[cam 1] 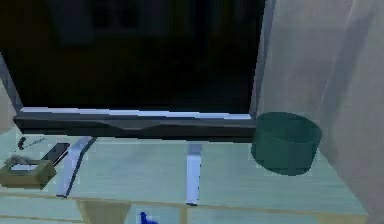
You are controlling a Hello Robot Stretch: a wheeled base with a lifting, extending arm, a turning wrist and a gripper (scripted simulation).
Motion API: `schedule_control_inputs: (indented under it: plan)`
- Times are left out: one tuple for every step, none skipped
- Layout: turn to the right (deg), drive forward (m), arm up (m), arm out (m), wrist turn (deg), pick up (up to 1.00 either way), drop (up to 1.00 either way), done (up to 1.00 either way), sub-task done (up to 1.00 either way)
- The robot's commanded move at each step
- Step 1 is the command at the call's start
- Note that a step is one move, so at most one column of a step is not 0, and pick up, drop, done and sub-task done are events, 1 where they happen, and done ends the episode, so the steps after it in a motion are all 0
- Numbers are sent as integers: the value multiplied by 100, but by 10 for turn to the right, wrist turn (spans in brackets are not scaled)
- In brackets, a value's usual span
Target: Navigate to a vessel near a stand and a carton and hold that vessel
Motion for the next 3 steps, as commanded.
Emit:
schedule_control_inputs:
  plan:
    - [-450, 0, 0, 0, 0, 0, 0, 0, 0]
    - [-450, 0, 0, 0, 0, 0, 0, 0, 0]
    - [-150, 0, 0, 0, 0, 0, 0, 0, 0]
